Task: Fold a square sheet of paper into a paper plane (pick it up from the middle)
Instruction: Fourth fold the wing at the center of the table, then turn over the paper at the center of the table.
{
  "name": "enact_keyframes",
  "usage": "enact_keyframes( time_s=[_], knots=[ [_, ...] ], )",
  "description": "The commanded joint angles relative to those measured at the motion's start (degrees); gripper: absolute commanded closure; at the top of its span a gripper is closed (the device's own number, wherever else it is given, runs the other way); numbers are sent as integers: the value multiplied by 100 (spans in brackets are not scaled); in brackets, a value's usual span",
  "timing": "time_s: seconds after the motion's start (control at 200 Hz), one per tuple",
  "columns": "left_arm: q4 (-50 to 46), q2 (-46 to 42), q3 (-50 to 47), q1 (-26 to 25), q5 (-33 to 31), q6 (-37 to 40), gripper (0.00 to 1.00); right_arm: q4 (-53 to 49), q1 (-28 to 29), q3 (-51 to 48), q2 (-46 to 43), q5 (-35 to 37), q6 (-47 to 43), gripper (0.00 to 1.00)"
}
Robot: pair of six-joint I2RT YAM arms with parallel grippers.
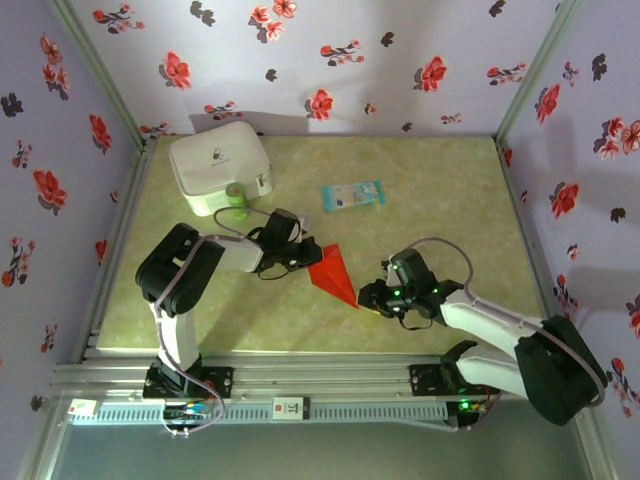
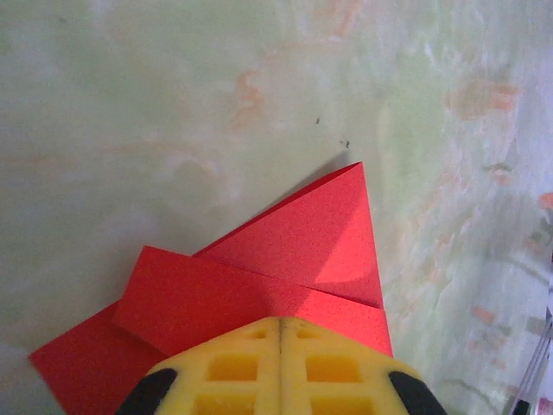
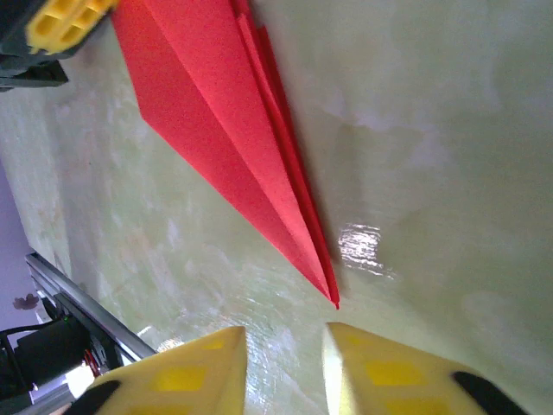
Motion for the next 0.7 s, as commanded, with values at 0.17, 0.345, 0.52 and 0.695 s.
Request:
enact_keyframes(
  time_s=[0.17, 0.345, 0.52, 0.695],
  knots=[
    [-738, 28, -242, 105, -426, -97, 100, 322, -10, 12, 238, -40, 841, 65],
    [-755, 35, -231, 105, -394, -110, 100, 707, -7, -24, 579, -157, 995, 66],
    [-773, 37, -214, 114, -390, -108, 100, 700, 1, 39, 855, -195, 931, 68],
    [-773, 58, -203, 109, -383, -119, 100, 582, 1, 114, 1112, -221, 777, 68]
  ],
)
